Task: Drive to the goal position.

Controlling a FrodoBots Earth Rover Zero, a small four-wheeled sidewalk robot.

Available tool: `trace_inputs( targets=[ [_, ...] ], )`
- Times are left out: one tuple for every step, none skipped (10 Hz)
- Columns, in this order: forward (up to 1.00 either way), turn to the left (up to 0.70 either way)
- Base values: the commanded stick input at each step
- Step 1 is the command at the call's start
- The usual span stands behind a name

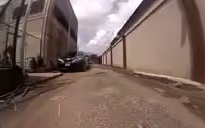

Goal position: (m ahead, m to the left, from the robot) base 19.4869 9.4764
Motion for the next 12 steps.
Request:
trace_inputs(
  targets=[
    [0.70,0.09],
    [0.56,0.08],
    [0.17,0.09],
    [0.01,0.10],
    [0.03,0.13],
    [0.05,0.15],
    [0.05,0.16],
    [0.05,0.16],
    [0.05,0.16],
    [0.04,0.16],
    [0.03,0.16],
    [0.02,0.16]
  ],
)
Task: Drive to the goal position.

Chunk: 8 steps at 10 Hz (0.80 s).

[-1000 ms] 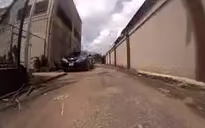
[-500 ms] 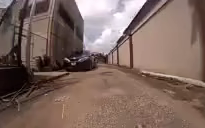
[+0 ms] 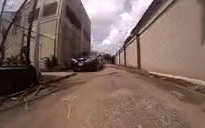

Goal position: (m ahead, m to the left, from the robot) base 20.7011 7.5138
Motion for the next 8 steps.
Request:
trace_inputs(
  targets=[
    [0.00,0.16],
    [0.00,0.10],
    [0.00,0.08],
    [0.00,0.06],
    [0.00,0.04],
    [0.00,0.02],
    [0.00,0.00],
    [0.00,0.02]
  ],
)
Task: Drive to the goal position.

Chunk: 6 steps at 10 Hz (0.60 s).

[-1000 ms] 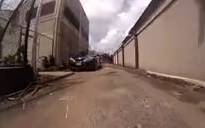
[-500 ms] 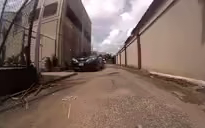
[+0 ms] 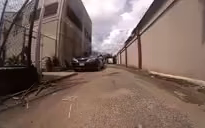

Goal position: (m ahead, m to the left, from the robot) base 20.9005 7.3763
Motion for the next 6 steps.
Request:
trace_inputs(
  targets=[
    [0.00,0.05],
    [0.00,0.02],
    [0.00,0.00],
    [0.00,0.03],
    [0.00,0.05],
    [0.00,0.05]
  ],
)
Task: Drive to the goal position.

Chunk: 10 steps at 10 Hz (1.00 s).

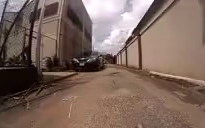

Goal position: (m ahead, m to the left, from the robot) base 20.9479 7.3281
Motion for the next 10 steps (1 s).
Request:
trace_inputs(
  targets=[
    [0.00,0.05],
    [0.00,0.05],
    [0.32,0.04],
    [0.69,0.02],
    [0.70,0.02],
    [0.70,0.02],
    [0.70,0.02],
    [0.70,0.02],
    [0.70,0.02],
    [0.70,0.02]
  ],
)
